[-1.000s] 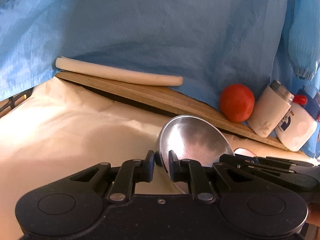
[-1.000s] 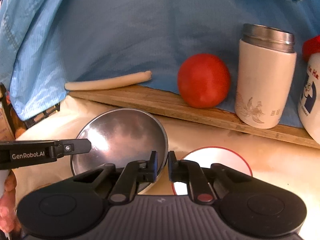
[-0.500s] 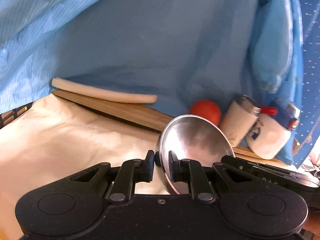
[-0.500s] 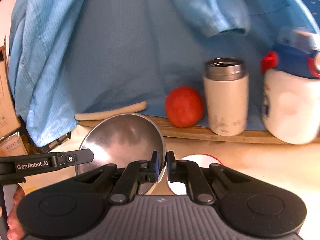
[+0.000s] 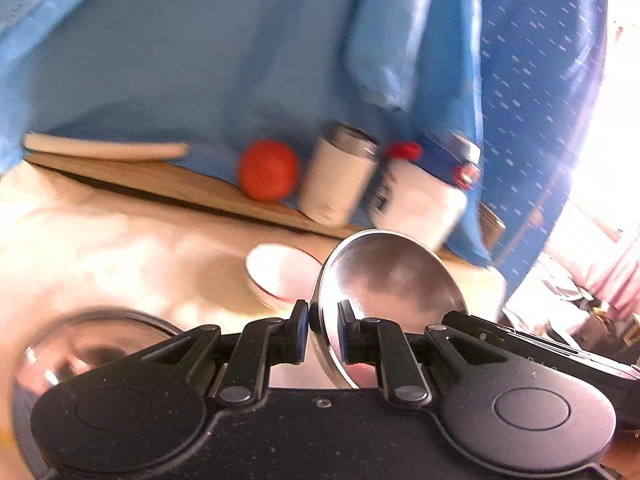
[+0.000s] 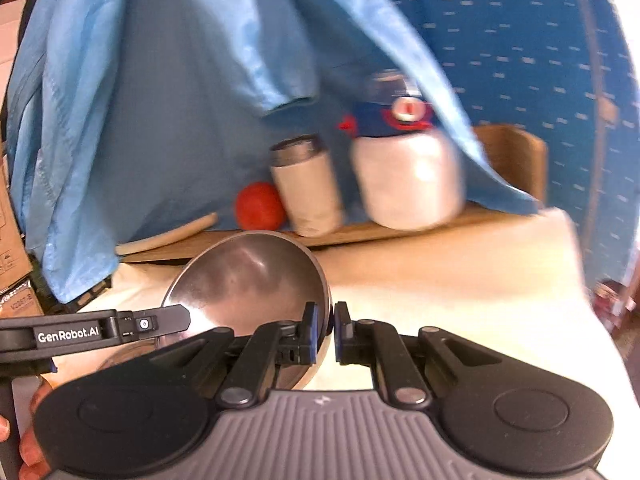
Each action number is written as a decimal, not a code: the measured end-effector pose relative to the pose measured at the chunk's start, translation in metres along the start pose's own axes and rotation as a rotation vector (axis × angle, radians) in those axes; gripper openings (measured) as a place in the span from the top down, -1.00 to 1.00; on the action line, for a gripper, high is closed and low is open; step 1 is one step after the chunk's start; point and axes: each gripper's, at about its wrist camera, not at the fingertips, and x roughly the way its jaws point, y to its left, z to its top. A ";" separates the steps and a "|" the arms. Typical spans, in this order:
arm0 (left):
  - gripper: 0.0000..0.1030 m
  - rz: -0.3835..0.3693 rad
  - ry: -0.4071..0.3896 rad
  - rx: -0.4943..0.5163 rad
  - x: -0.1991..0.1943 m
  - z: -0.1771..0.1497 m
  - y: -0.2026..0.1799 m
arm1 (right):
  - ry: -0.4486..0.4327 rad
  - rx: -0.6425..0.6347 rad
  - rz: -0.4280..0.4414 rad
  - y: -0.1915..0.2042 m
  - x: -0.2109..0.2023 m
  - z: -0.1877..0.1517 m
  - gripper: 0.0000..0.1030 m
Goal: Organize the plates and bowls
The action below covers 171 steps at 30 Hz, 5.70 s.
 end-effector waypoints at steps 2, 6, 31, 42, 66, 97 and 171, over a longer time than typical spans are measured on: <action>0.70 -0.018 0.017 0.004 -0.002 -0.011 -0.012 | -0.006 0.014 -0.016 -0.010 -0.014 -0.007 0.83; 0.70 -0.038 0.038 0.027 -0.007 -0.030 -0.028 | -0.010 0.028 -0.042 -0.025 -0.041 -0.019 0.82; 0.69 0.074 0.200 0.098 0.003 -0.074 -0.060 | 0.027 0.093 0.016 -0.063 -0.052 -0.066 0.80; 0.69 0.077 0.203 0.071 0.011 -0.070 -0.053 | 0.044 0.091 0.019 -0.062 -0.036 -0.062 0.78; 0.51 0.013 0.181 0.022 0.015 -0.071 -0.038 | -0.004 0.035 -0.072 -0.048 -0.029 -0.063 0.39; -0.98 0.090 -0.021 0.077 -0.022 -0.030 0.030 | -0.116 -0.103 -0.100 0.019 -0.034 -0.053 -0.99; 0.34 -0.077 0.522 0.406 0.105 0.030 0.060 | 0.620 -0.401 0.213 0.042 0.143 0.009 0.06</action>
